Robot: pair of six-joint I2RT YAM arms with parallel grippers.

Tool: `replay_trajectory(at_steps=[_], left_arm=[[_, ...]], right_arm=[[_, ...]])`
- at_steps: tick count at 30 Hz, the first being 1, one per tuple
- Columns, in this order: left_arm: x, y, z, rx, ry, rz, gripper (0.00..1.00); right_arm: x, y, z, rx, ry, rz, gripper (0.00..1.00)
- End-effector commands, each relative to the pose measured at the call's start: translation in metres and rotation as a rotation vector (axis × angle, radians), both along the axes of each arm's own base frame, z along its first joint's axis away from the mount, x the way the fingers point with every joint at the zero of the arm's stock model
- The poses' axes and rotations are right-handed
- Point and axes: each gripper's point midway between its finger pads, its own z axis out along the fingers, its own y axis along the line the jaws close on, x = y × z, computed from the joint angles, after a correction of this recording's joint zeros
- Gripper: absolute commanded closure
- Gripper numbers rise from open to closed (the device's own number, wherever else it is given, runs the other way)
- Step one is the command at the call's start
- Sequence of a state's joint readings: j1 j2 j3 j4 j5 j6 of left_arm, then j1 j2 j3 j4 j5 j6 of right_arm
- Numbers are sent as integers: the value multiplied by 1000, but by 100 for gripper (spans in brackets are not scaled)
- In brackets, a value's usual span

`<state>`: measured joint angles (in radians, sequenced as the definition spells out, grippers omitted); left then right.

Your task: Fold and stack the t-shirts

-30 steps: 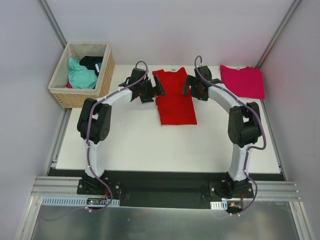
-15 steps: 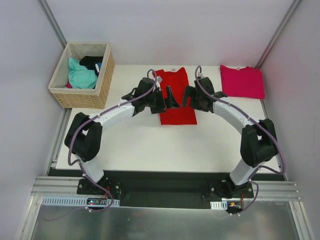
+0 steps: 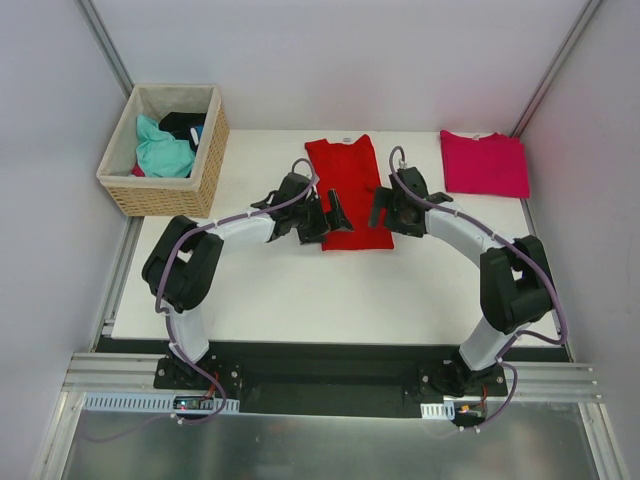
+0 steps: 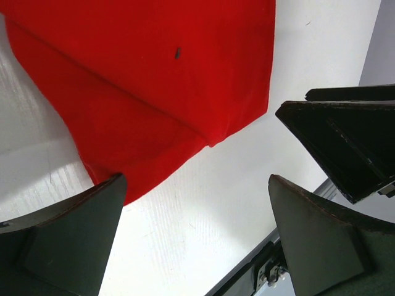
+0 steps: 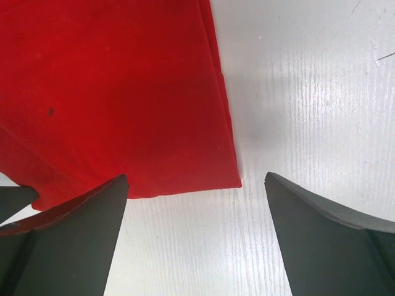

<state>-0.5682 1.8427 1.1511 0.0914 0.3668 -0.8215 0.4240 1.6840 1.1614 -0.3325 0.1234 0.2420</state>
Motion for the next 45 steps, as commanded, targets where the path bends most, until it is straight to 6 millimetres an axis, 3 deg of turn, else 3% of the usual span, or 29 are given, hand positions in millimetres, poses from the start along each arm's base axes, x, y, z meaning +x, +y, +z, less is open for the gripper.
replay_trajectory(at_steps=[1,8,12,16,22,36,45], left_arm=[[12,-12,29,-68,-70,-17,1],[14,-14,54,-103,-110,-15,1],[18,-19,47,-113,-92,-18,1],[21,-21,26,-105,-65,-11,1],[15,-20,-1,-127,-32,5,1],[6,-18,-13,-204,-31,-7,1],[0,-14,-13,-211,-27,-7,1]], right_arm=[[12,-3,24,5,-72,-12,3],[17,-10,32,13,-88,-35,4],[21,-8,33,40,-86,-42,3],[24,0,36,82,-93,-33,4],[29,25,39,232,-82,4,3],[28,22,27,603,-29,-43,3],[26,37,47,776,-24,-7,3]])
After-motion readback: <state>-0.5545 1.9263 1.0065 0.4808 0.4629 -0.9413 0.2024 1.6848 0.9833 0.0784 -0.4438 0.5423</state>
